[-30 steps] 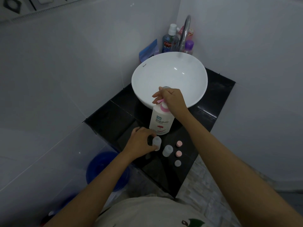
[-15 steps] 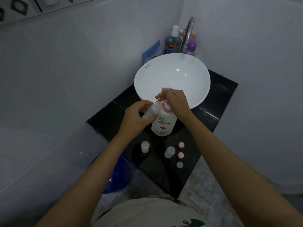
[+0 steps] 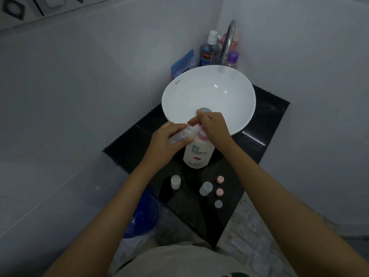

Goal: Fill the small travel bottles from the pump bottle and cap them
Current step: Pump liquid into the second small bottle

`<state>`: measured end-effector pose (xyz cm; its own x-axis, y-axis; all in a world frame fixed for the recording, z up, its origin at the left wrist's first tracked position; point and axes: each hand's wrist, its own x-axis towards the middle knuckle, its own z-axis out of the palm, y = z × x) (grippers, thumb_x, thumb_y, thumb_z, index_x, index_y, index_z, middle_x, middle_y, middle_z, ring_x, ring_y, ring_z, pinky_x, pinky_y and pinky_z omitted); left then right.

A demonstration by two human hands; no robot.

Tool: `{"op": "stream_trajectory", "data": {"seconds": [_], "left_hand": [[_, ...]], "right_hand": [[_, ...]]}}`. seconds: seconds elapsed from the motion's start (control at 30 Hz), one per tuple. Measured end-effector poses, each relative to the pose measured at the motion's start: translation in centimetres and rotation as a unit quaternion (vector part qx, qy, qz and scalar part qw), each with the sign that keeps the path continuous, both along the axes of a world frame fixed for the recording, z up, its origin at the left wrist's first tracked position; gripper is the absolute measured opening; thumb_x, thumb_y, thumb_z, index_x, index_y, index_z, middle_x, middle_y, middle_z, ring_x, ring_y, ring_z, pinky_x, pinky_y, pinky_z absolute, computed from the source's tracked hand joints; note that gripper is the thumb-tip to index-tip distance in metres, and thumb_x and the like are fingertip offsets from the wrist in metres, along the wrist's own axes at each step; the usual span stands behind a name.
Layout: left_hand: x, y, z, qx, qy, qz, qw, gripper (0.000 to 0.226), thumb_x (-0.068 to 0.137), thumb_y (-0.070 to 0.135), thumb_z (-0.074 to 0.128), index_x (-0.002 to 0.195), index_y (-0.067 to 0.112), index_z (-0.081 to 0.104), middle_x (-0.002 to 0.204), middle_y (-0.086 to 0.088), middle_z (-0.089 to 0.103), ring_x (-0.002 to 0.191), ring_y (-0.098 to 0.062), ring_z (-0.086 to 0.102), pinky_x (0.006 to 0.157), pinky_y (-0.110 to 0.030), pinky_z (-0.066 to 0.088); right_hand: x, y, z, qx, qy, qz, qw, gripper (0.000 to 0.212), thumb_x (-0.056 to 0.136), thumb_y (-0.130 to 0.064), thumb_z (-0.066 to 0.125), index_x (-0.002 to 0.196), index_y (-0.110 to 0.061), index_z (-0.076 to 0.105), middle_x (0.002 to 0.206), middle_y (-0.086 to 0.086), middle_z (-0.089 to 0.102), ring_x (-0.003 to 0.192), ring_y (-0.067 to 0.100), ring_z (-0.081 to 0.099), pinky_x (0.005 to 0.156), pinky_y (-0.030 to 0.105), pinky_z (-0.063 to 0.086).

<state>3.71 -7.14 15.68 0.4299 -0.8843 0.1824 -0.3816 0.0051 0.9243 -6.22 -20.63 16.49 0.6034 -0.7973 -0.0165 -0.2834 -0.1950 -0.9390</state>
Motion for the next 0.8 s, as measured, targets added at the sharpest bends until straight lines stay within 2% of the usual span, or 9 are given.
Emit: {"op": "stream_trajectory", "data": {"seconds": [0.07, 0.17, 0.23, 0.33, 0.43, 0.53, 0.63, 0.7, 0.8], "left_hand": [[0.1, -0.1, -0.1, 0.009, 0.009, -0.007, 1.000, 0.031, 0.082, 0.022, 0.070, 0.112, 0.020, 0.064, 0.101, 0.007, 0.060, 0.090, 0.010, 0.056, 0.075, -0.003, 0.044], [0.1, -0.1, -0.4, 0.029, 0.022, -0.009, 0.999, 0.032, 0.082, 0.022, 0.070, 0.114, 0.017, 0.065, 0.103, 0.002, 0.060, 0.091, 0.005, 0.057, 0.074, -0.003, 0.043], [0.1, -0.1, -0.4, 0.039, 0.023, -0.006, 0.999, 0.034, 0.083, 0.023, 0.070, 0.116, 0.015, 0.064, 0.104, 0.001, 0.060, 0.091, 0.002, 0.057, 0.073, -0.002, 0.043], [0.1, -0.1, -0.1, 0.036, 0.034, -0.011, 0.999, 0.034, 0.084, 0.023, 0.069, 0.116, 0.014, 0.064, 0.100, 0.007, 0.059, 0.089, 0.008, 0.057, 0.072, -0.003, 0.043], [0.2, -0.1, 0.3, 0.024, 0.041, -0.012, 0.999, 0.030, 0.084, 0.023, 0.068, 0.113, 0.020, 0.064, 0.099, 0.015, 0.059, 0.090, 0.011, 0.057, 0.073, -0.003, 0.043], [0.3, -0.3, 0.4, 0.023, 0.041, -0.016, 0.999, 0.028, 0.084, 0.023, 0.068, 0.112, 0.023, 0.064, 0.099, 0.012, 0.060, 0.090, 0.010, 0.058, 0.073, -0.004, 0.044], [0.3, -0.4, 0.2, 0.032, 0.038, -0.013, 0.999, 0.032, 0.084, 0.022, 0.069, 0.115, 0.015, 0.066, 0.100, 0.008, 0.060, 0.088, 0.010, 0.058, 0.072, -0.003, 0.043], [0.3, -0.5, 0.0, 0.041, 0.039, -0.013, 0.998, 0.032, 0.083, 0.021, 0.069, 0.115, 0.015, 0.066, 0.102, 0.007, 0.060, 0.088, 0.012, 0.057, 0.072, -0.002, 0.043], [0.2, -0.5, 0.1, 0.047, 0.042, -0.012, 0.998, 0.032, 0.084, 0.021, 0.069, 0.115, 0.015, 0.065, 0.105, 0.004, 0.060, 0.089, 0.013, 0.057, 0.072, -0.001, 0.042]], "right_hand": [[0.0, 0.0, -0.5, 0.013, 0.001, 0.005, 1.000, 0.038, 0.097, -0.019, 0.043, 0.078, -0.008, 0.074, 0.070, -0.001, 0.069, 0.067, 0.003, 0.061, 0.066, 0.014, 0.045], [-0.1, 0.1, -1.1, 0.019, 0.002, 0.007, 1.000, 0.039, 0.097, -0.020, 0.043, 0.081, -0.003, 0.074, 0.075, 0.007, 0.071, 0.074, 0.019, 0.063, 0.067, 0.023, 0.046], [-0.2, 0.1, -1.1, 0.016, 0.003, 0.016, 1.000, 0.040, 0.097, -0.021, 0.043, 0.081, -0.003, 0.074, 0.075, 0.005, 0.071, 0.076, 0.020, 0.064, 0.071, 0.026, 0.047], [-0.3, -0.3, -0.3, 0.008, 0.010, 0.035, 0.999, 0.037, 0.097, -0.025, 0.046, 0.080, -0.009, 0.075, 0.076, 0.001, 0.072, 0.079, 0.014, 0.065, 0.077, 0.024, 0.048], [-0.3, -0.5, 0.3, 0.013, -0.007, 0.036, 0.999, 0.037, 0.097, -0.026, 0.046, 0.083, -0.008, 0.075, 0.083, 0.006, 0.073, 0.086, 0.019, 0.067, 0.081, 0.023, 0.049], [-0.3, -0.3, 0.1, 0.015, -0.033, 0.020, 0.999, 0.039, 0.098, -0.021, 0.044, 0.084, -0.002, 0.074, 0.083, 0.010, 0.073, 0.078, 0.013, 0.064, 0.074, 0.012, 0.047], [-0.1, -0.2, -0.4, 0.028, -0.040, 0.018, 0.999, 0.038, 0.097, -0.018, 0.044, 0.081, -0.003, 0.074, 0.071, -0.003, 0.071, 0.068, 0.000, 0.062, 0.066, 0.006, 0.044], [-0.1, -0.1, -1.0, 0.037, -0.038, 0.017, 0.998, 0.038, 0.097, -0.018, 0.044, 0.081, -0.003, 0.074, 0.067, -0.009, 0.069, 0.067, -0.001, 0.062, 0.067, 0.010, 0.045], [-0.2, -0.1, -1.3, 0.032, -0.020, 0.027, 0.999, 0.039, 0.098, -0.021, 0.044, 0.082, -0.003, 0.074, 0.072, -0.004, 0.070, 0.074, 0.008, 0.064, 0.074, 0.022, 0.047]]}}
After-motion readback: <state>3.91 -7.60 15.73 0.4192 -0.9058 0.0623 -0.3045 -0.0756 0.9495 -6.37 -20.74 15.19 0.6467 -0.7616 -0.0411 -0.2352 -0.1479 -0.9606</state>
